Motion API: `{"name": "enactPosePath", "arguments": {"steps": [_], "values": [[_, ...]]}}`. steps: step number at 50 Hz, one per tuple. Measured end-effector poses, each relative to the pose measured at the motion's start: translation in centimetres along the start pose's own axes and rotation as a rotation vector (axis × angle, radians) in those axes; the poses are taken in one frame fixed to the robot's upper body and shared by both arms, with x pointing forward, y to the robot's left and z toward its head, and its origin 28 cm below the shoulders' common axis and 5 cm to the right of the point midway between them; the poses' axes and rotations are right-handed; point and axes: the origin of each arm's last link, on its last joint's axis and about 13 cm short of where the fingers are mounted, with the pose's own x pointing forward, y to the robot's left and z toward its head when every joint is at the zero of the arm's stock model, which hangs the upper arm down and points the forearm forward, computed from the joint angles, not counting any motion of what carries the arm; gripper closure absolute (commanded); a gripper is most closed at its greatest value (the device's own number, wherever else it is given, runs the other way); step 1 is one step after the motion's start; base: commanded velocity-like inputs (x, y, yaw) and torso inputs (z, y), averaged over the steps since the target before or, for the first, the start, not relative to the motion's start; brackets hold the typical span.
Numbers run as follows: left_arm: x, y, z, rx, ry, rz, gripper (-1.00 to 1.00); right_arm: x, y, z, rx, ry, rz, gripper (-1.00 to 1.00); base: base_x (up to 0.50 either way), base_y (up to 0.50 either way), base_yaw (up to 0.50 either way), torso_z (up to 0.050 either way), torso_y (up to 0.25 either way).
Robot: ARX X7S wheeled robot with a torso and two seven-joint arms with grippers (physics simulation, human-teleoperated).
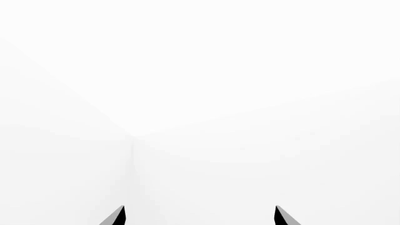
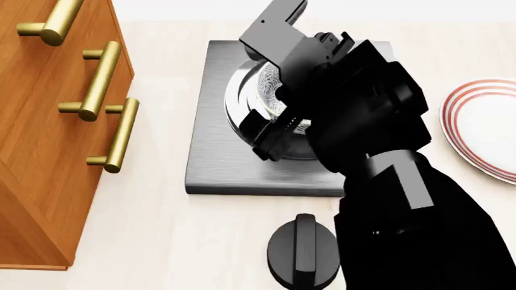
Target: Put the bowl on the stove.
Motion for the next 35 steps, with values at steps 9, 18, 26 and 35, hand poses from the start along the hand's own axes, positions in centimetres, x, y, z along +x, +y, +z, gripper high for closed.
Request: {"name": "enactPosePath", "arguments": {"steps": [9, 18, 26, 35], "values": [[0.0, -0.1, 0.0, -0.003, -0.001, -0.003, -1.00, -0.9, -1.1, 0.5, 0.017, -0.080, -0.035, -1.00, 0.00, 0.00, 0.00, 0.000, 0.000], [0.0, -0.1, 0.0, -0.004, -0.001, -0.004, -1.00, -2.0, -2.4, 0.7, 0.081, -0.231, -0.102, -1.00, 0.00, 0.00, 0.00, 0.000, 0.000], [0.1, 0.0, 0.0, -0.003, -0.002, -0.004, -1.00, -2.3, -2.6, 0.1, 0.220, -0.486, -0.127, -1.00, 0.00, 0.00, 0.00, 0.000, 0.000], [0.1, -0.1, 0.0, -0.001, 0.002, -0.003, -1.00, -2.9, -0.9, -0.4, 0.358, -0.814, -0.092, -1.00, 0.00, 0.00, 0.00, 0.000, 0.000]]}}
